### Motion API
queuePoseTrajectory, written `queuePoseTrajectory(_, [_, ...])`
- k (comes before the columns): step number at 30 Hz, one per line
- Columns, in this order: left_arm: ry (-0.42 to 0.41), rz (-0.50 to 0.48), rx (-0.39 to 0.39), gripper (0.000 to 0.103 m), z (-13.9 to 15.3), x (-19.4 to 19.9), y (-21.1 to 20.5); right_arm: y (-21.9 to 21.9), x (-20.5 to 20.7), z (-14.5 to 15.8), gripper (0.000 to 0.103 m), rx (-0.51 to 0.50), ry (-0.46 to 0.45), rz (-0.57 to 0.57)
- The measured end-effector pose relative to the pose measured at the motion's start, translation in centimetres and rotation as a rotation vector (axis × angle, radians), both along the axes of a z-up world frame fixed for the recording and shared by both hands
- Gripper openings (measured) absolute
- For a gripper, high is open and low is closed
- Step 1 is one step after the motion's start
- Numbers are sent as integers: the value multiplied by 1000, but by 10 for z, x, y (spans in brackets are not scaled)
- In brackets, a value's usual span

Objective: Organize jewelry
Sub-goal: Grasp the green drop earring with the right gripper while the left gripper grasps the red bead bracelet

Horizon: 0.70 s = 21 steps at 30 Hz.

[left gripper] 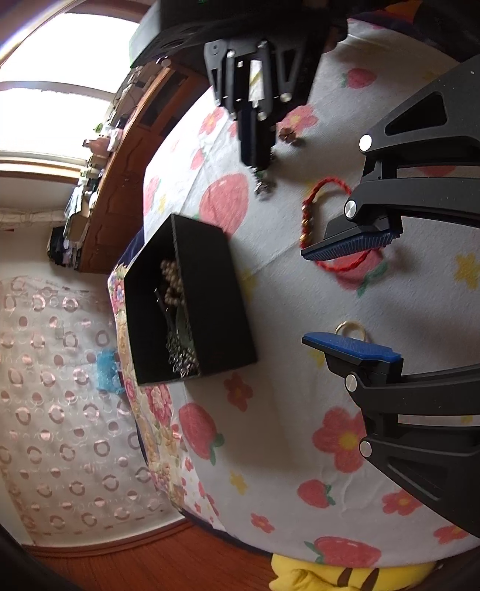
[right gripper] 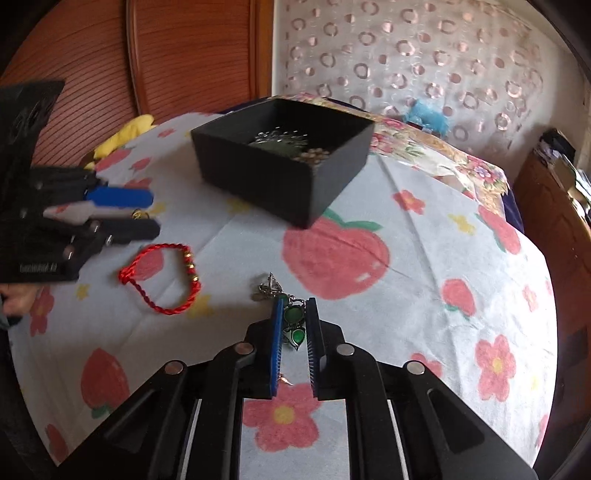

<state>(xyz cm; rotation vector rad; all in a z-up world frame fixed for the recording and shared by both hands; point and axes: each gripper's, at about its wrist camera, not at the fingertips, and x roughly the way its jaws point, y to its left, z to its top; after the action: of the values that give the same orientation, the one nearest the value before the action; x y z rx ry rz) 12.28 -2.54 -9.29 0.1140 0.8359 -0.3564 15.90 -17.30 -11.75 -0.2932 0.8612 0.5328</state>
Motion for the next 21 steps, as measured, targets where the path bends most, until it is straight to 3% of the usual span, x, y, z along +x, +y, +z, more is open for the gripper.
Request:
queuePoseTrajectory(8, [8, -17, 2, 38, -3, -5, -3, -4, 1, 6, 13, 8, -27, -21])
queuePoseTrajectory(12, [27, -29, 14, 26, -9, -6, -8, -4, 2, 7, 13, 13, -30, -24])
queuePoseTrajectory(17, [21, -28, 34, 21, -11, -6, -10, -5, 0, 9, 13, 17, -39, -22])
queuePoseTrajectory(19, [20, -24, 34, 2, -12, -5, -10, -5, 1, 13, 13, 24, -44, -23])
queuePoseTrajectory(21, [25, -9, 11, 2, -12, -4, -6, -4, 3, 16, 13, 30, -49, -24])
